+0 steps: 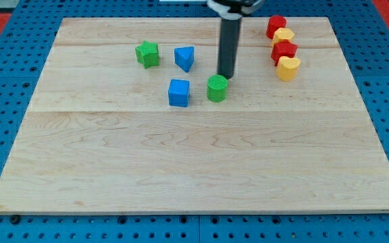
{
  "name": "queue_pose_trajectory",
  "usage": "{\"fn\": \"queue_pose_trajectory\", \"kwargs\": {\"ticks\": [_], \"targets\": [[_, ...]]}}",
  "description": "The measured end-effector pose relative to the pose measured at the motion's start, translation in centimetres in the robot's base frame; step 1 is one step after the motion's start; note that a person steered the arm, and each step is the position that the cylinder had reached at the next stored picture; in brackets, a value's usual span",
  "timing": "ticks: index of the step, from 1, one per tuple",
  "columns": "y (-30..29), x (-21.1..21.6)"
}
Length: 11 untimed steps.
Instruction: Push the blue triangle slightly to the top center
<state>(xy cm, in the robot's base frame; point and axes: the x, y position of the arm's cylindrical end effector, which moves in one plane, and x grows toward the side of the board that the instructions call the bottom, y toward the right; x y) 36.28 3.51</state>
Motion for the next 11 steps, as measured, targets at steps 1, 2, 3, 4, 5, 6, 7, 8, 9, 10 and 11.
{"fn": "queue_pose_trajectory", "kwargs": {"ticks": [1,2,3,4,5,6,7,8,9,10,11], "targets": [[-4.6,0.2],[-8.1,-0.3],[-8.0,-1.7],[-6.6,-3.7],[-5.7,-5.1],[-4.1,-5.2],[-4.0,-5.2],[-4.0,-5.3],[-3.6,-6.5],[-3.0,-6.9],[-2.7,-6.4]]}}
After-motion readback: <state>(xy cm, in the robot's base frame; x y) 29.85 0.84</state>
